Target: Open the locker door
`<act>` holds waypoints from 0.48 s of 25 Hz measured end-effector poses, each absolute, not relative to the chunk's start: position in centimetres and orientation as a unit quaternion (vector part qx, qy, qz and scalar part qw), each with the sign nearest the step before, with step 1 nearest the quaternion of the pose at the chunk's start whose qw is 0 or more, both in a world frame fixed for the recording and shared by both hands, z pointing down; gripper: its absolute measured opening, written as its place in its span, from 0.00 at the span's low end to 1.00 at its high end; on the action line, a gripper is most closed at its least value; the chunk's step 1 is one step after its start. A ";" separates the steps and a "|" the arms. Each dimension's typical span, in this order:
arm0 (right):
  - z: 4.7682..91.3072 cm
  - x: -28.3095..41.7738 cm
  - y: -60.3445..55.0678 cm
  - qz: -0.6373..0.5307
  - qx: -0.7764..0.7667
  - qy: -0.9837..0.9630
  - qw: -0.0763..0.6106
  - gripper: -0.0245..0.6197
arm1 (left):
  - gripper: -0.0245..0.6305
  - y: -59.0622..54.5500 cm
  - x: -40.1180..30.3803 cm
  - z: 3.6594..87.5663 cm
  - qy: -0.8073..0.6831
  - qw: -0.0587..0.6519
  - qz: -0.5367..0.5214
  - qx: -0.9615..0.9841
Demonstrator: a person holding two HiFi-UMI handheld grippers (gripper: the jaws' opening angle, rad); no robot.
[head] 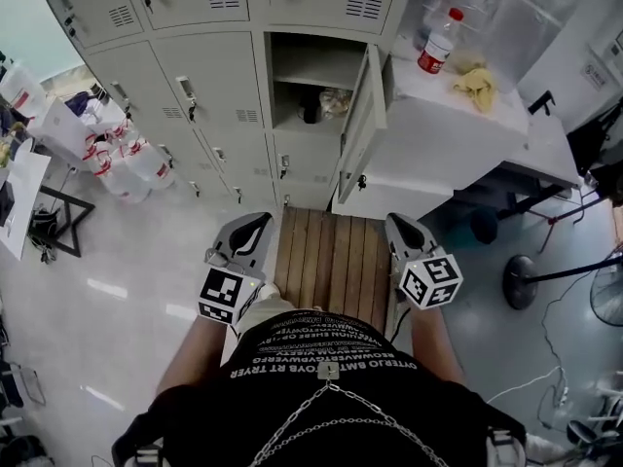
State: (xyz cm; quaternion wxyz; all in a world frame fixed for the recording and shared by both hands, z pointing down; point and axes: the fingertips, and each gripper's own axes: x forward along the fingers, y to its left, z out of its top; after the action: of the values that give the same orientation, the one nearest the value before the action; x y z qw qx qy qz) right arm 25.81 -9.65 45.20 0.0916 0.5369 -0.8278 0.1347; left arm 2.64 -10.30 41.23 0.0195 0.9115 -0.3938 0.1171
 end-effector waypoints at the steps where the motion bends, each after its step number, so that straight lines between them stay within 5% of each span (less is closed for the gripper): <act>1: 45.0 25.8 -8.5 0.128 0.535 -0.830 0.095 0.03 | 0.04 -9.7 2.4 41.5 -0.399 0.023 0.119 0.909; 12: 42.1 27.4 -3.2 0.084 0.546 -0.830 0.076 0.03 | 0.04 -4.6 4.7 41.2 -0.376 0.018 0.138 0.916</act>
State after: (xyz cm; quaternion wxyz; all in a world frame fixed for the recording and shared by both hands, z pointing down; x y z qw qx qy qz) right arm 27.38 -3.22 42.09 0.0764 0.5458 -0.8302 0.0842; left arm 4.72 -4.56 41.23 0.0177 0.9163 -0.3757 0.1376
